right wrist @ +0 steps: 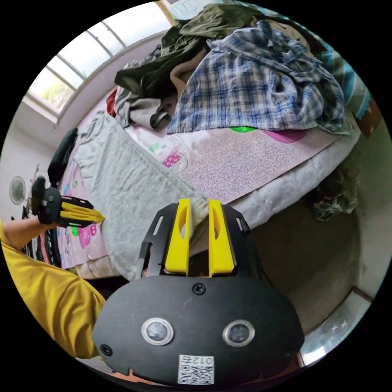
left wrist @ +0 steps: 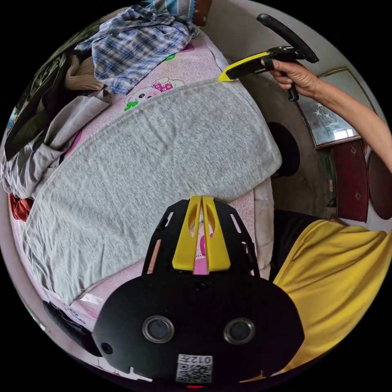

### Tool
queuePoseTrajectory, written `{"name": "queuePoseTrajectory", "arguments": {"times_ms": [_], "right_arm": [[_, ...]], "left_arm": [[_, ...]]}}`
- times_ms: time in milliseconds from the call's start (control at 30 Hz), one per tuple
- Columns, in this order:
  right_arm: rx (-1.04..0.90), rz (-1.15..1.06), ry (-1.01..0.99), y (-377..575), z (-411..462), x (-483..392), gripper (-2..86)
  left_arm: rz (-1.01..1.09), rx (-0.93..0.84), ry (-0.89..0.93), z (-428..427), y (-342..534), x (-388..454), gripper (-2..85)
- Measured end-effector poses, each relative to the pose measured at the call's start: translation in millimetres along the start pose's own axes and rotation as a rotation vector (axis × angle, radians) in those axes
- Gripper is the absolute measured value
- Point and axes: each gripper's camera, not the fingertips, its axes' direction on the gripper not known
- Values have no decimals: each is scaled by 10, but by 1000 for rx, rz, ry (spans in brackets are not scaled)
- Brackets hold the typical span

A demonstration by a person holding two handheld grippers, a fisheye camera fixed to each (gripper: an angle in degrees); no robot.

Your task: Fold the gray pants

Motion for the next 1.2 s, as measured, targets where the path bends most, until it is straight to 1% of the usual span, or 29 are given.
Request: {"name": "queuePoseTrajectory", "arguments": {"times_ms": [167,200,233,300,333,367,400,433,467,500,533,567,600,633,667,733,833,967,1000,1033,1067,1133,1167,1200], "right_arm": [[-110,-52,9,-279,-46,-153,57],[-121,-38,45,-363,-104,-222,54],[-85,-49,91,-442,-230,-346,50],[16,-102,133,-575,-474,-644,45],[78,-151,123,-693,-602,-908,45],[101,-182,101,-764,-644,-1059,46],[125,-246,33,-930,-671,-1393,49],[130,-308,-46,-1116,-629,-1769,54],[126,-344,-88,-1213,-586,-1976,58],[113,-416,-163,-1405,-473,-2414,66],[97,-494,-221,-1600,-337,-2909,74],[94,-537,-245,-1692,-274,-3170,77],[101,-623,-274,-1858,-159,-3698,83],[113,-713,-283,-2002,-51,-4224,85],[118,-757,-278,-2067,3,-4478,86],[120,-918,-232,-2290,238,-5387,92],[74,-1047,-146,-2532,579,-6202,98],[-40,-1169,13,-2766,997,-6763,86],[-29,-1141,104,-2867,1053,-6841,54],[2,-1094,143,-2985,1018,-6863,35],[0,-1074,117,-3051,976,-6855,32],[-56,-947,-95,-3373,790,-6719,25],[-71,-902,-142,-3465,757,-6670,24],[-112,-821,-243,-3643,708,-6575,23]], "left_arm": [[-7,2,3,-143,165,-83,3],[-44,33,3,-246,278,-173,3],[-78,56,-2,-311,357,-244,3],[-290,143,-18,-576,826,-695,3],[-357,158,-18,-632,982,-845,3],[-514,180,-20,-725,1348,-1177,3],[-691,194,-22,-795,1777,-1524,3],[-776,200,-21,-822,2006,-1688,3],[-945,219,-19,-865,2476,-1979,2],[-1071,247,-13,-899,2908,-2202,2],[-1117,259,-13,-915,3096,-2293,2],[-1182,273,-22,-942,3409,-2440,2],[-1215,281,-37,-966,3644,-2555,2],[-1223,281,-46,-976,3738,-2603,2],[-1233,278,-61,-991,3892,-2688,3],[-1247,289,-68,-1008,4078,-2788,3],[-1238,312,-57,-1004,4290,-2892,3],[-1215,343,-37,-979,4545,-2979,6],[-1204,355,-33,-985,4605,-2994,8],[-1198,361,-35,-991,4630,-2999,10],[-1181,378,-39,-1012,4669,-3006,13],[-1147,411,-43,-1056,4692,-3011,21],[-1123,425,-53,-1093,4678,-3015,28],[-1094,439,-71,-1141,4643,-3016,37]]}}
